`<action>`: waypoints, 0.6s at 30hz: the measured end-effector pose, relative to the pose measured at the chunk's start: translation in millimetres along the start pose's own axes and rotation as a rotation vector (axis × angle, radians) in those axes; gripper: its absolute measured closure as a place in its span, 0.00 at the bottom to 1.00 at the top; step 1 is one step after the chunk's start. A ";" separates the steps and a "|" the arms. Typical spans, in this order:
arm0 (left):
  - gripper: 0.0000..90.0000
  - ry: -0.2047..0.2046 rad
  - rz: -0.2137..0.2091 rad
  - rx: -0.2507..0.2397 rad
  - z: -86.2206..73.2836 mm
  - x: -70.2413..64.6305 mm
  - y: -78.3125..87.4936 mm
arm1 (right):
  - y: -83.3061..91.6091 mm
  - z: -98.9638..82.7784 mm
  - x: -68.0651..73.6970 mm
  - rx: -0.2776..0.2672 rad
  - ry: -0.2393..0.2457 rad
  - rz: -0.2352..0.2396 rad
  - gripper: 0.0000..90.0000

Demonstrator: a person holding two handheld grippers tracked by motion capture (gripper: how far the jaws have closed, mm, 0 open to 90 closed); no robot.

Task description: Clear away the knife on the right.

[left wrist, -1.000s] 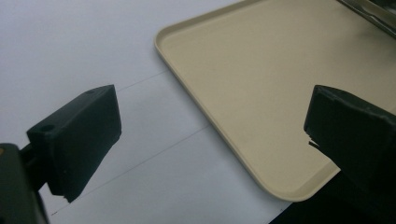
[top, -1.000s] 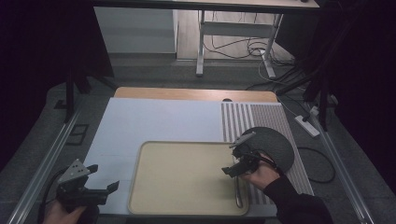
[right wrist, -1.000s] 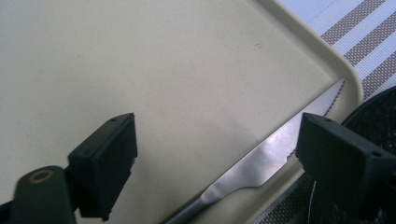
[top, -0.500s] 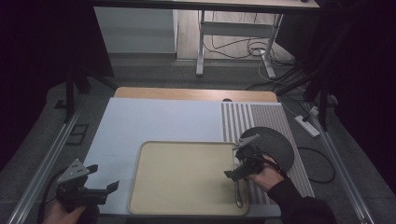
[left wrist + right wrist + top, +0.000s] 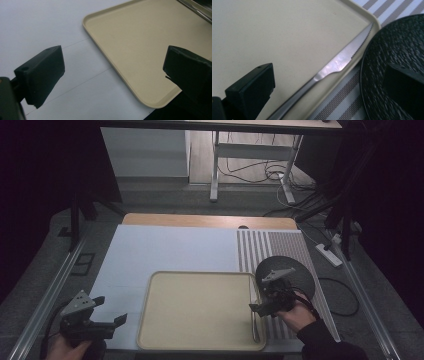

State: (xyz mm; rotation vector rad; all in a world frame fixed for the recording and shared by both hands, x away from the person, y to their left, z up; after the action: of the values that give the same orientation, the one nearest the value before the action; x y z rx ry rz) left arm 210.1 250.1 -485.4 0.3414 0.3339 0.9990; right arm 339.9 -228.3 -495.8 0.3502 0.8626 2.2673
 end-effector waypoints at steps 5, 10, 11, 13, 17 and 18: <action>0.04 0.001 0.000 0.000 0.0 0.0 0.0 | 9.9 -4.9 -1.8 -0.020 -0.012 -0.014 0.00; 0.04 0.002 -0.001 -0.001 0.0 0.2 0.1 | 19.2 -11.2 -3.7 -0.025 -0.027 -0.031 0.00; 0.04 0.002 -0.001 -0.001 0.0 0.2 0.1 | 20.8 -12.6 -4.2 -0.027 -0.029 -0.034 0.00; 0.04 0.002 -0.001 -0.001 0.0 0.2 0.1 | 23.8 -15.0 -4.8 -0.026 -0.033 -0.040 0.00; 0.04 0.002 -0.001 -0.001 0.0 0.2 0.1 | 30.6 -20.0 -6.3 -0.032 -0.044 -0.054 0.00; 0.04 0.003 -0.001 -0.001 0.0 0.3 0.1 | 32.3 -21.4 -6.5 -0.032 -0.051 -0.058 0.00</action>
State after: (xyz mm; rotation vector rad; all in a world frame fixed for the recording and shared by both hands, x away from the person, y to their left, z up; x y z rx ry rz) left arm 210.2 250.4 -485.3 0.3388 0.3365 0.9989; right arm 318.7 -260.9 -490.2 0.3614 0.7992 2.2067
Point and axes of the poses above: each handheld gripper's, and its own axes: y roughly backward along the jaws, z roughly out of its top, x roughly to its left, the point moved 4 cm from there along -y, roughly forward along the jaws, and after that the axes turned 14 degrees about -x, right-handed, at the moved point
